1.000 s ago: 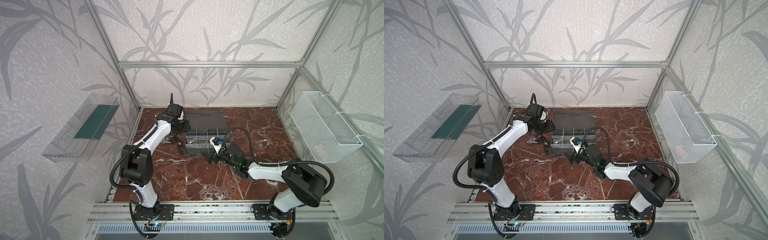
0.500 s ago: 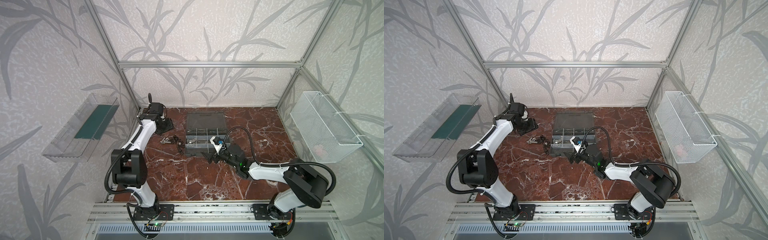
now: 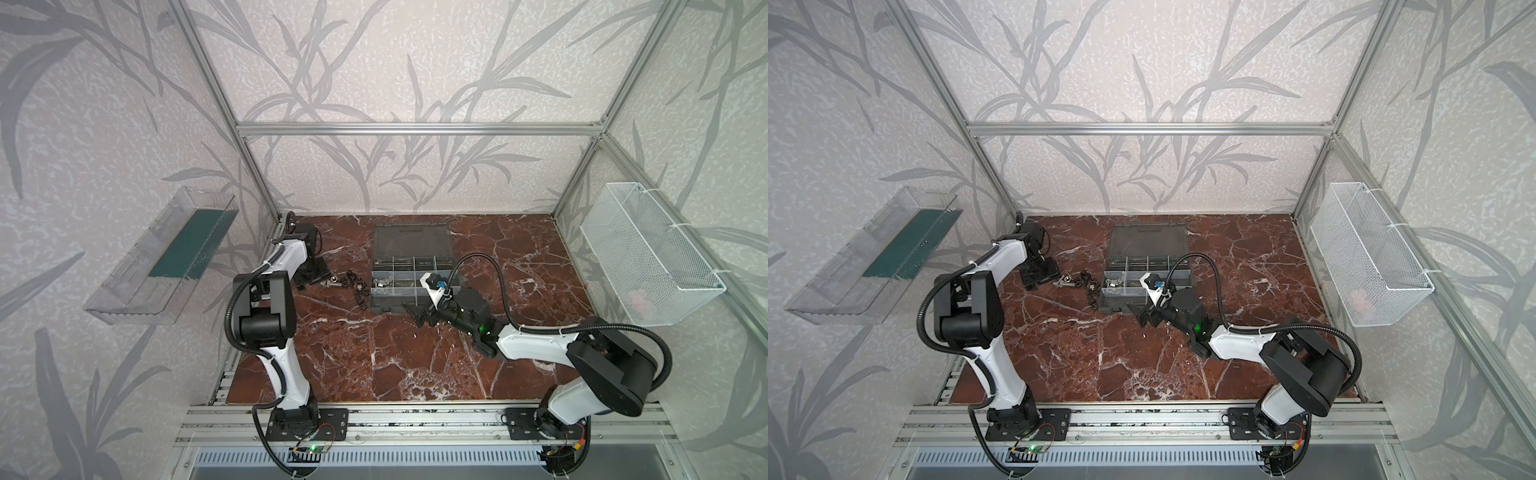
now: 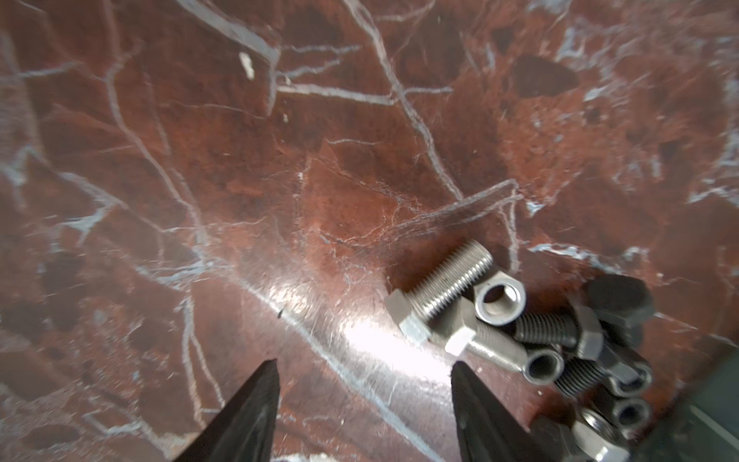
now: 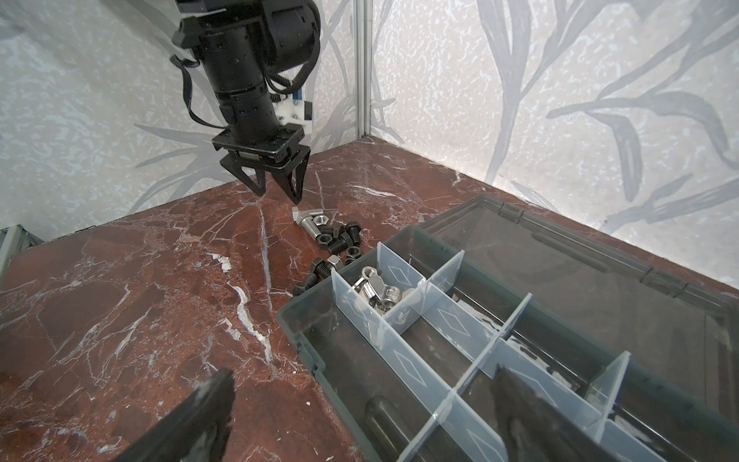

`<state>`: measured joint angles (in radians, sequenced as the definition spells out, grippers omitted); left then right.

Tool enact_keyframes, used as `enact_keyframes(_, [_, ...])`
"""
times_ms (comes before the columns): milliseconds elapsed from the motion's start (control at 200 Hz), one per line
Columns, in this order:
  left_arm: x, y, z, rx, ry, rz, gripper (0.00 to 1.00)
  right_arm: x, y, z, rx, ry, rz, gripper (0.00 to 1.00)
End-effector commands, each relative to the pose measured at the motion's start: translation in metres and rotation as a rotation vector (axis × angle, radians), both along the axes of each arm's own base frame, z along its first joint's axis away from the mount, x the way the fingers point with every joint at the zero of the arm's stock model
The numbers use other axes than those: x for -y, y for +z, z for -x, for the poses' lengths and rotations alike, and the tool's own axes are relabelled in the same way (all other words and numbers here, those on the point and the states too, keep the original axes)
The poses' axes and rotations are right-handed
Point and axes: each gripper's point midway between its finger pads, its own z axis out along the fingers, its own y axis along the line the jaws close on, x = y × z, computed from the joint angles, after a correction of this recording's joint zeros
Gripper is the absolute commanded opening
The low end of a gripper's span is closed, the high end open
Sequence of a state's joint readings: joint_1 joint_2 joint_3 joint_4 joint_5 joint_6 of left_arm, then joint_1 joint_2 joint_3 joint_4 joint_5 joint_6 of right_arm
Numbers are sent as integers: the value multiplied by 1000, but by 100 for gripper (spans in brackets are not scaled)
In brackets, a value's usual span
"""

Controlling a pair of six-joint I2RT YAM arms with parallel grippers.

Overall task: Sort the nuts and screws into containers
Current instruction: 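Lower the left gripper and close it on a silver bolt in the pile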

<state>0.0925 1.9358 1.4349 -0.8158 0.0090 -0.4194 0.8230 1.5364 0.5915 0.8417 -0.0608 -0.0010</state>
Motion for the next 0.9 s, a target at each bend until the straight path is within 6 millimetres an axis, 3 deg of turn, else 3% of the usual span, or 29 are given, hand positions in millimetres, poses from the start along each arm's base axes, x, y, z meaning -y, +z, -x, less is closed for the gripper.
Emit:
enact_keyframes(0, [7,-10,1,-25,-6,37,65,-1,11,4,26,7,-32,99])
enact_keyframes(475, [6,-35,-1,-45,-6,82,53,-2,11,4,18,12,-42,99])
enact_keyframes(770, [0,-31,-21,-7,35,136,49,-4,5,2,9,12,-30,99])
enact_keyframes(895, [1,-40,-17,-13,36,144,46,-4,3,1,11,7,-23,99])
